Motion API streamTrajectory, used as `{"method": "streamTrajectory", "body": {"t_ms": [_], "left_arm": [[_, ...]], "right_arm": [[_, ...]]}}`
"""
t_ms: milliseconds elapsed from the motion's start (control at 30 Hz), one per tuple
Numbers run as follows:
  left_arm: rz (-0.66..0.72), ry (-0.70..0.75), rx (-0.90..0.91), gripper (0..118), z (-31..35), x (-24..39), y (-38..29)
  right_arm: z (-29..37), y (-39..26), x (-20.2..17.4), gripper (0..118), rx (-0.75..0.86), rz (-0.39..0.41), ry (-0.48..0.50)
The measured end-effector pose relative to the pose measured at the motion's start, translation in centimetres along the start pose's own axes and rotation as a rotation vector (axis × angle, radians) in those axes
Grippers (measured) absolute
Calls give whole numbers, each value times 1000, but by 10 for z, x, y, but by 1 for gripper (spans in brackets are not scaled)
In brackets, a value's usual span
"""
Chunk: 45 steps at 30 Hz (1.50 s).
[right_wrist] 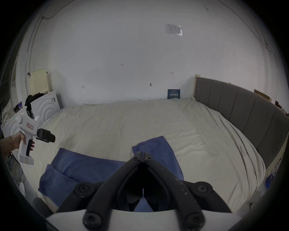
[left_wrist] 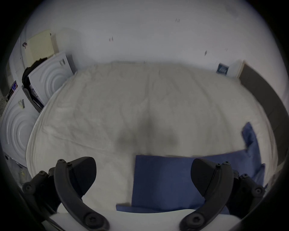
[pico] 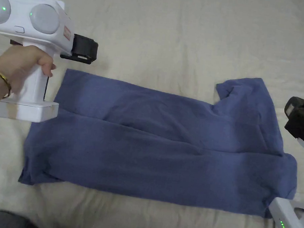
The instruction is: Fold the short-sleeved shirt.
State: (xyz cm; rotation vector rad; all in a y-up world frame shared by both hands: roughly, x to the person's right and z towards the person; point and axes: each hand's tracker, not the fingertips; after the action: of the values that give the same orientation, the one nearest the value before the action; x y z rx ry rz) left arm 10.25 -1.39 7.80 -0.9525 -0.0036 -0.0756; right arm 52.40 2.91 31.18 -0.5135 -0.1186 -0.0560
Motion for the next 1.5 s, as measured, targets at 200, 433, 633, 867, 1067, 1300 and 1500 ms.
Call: {"method": "streamTrajectory", "body": {"t_ms": [200, 433, 633, 867, 1067, 1300, 1500], "left_arm": [[40, 21, -123, 98, -69, -13, -1], [34, -21, -157, 44, -89, -9, -10], [16, -3, -142, 1, -82, 1, -15], [82, -92, 29, 1, -21, -9, -7], [93, -137, 87, 1, 23, -7, -14], [138, -140, 60, 1, 26, -15, -23], [157, -106, 32, 1, 20, -17, -28]], "right_arm": [[-32, -8, 5, 1, -61, 26, -23], [-45, -17, 8, 1, -100, 34, -33], [-41, -15, 12, 1, -113, 28, -37], [-77, 13, 44, 19, -174, 57, -63], [-148, 30, 74, 102, -369, 14, -84], [-222, 11, 103, 114, -585, -104, -182], [-243, -5, 101, 46, -623, -89, -233]]}}
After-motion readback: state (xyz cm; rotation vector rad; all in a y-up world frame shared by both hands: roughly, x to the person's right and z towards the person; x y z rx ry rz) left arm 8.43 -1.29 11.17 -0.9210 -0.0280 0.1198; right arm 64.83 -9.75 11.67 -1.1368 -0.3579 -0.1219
